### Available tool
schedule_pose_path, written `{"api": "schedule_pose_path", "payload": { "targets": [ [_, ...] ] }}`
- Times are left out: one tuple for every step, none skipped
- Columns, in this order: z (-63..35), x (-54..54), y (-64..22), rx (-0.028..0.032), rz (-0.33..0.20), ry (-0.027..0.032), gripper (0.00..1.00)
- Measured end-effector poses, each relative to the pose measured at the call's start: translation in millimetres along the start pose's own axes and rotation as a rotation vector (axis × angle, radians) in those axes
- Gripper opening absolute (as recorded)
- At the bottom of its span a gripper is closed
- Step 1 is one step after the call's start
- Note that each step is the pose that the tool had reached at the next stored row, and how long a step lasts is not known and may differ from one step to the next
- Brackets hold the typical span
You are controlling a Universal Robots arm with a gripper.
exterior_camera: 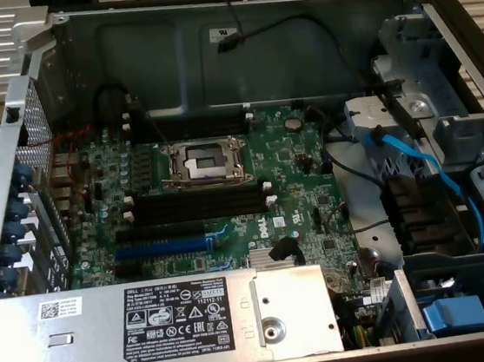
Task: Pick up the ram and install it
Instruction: 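Pick up the ram and move it above insertion slot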
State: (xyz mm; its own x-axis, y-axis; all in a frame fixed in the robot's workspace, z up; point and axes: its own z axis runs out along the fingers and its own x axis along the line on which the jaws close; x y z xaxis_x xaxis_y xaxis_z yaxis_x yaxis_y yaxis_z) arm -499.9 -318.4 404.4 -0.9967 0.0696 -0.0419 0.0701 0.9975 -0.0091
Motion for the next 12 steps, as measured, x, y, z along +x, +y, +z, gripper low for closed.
{"api": "schedule_pose_path", "payload": {
  "targets": [
    [-0.1,0.0,0.0,0.0000,0.000,-0.0004,0.10],
    [-0.1,0.2,0.1,-0.0004,-0.001,-0.0064,0.10],
    [0.0,0.1,0.1,-0.0016,-0.006,-0.0181,0.10],
    [0.0,0.1,0.0,-0.0026,-0.020,-0.0248,0.10],
    [0.0,0.1,0.0,-0.0040,-0.038,-0.0298,0.10],
    [0.1,0.1,0.0,-0.0051,-0.055,-0.0333,0.10],
    [0.0,0.1,0.0,-0.0063,-0.073,-0.0361,0.10],
    [-0.1,0.1,0.1,-0.0073,-0.091,-0.0374,0.10],
    [0.0,0.1,0.1,-0.0085,-0.110,-0.0380,0.10],
    [0.1,0.1,0.1,-0.0096,-0.128,-0.0383,0.10],
    [0.1,0.1,0.1,-0.0107,-0.146,-0.0385,0.10],
    [0.0,0.1,0.1,-0.0119,-0.164,-0.0385,0.10]
  ]
}}
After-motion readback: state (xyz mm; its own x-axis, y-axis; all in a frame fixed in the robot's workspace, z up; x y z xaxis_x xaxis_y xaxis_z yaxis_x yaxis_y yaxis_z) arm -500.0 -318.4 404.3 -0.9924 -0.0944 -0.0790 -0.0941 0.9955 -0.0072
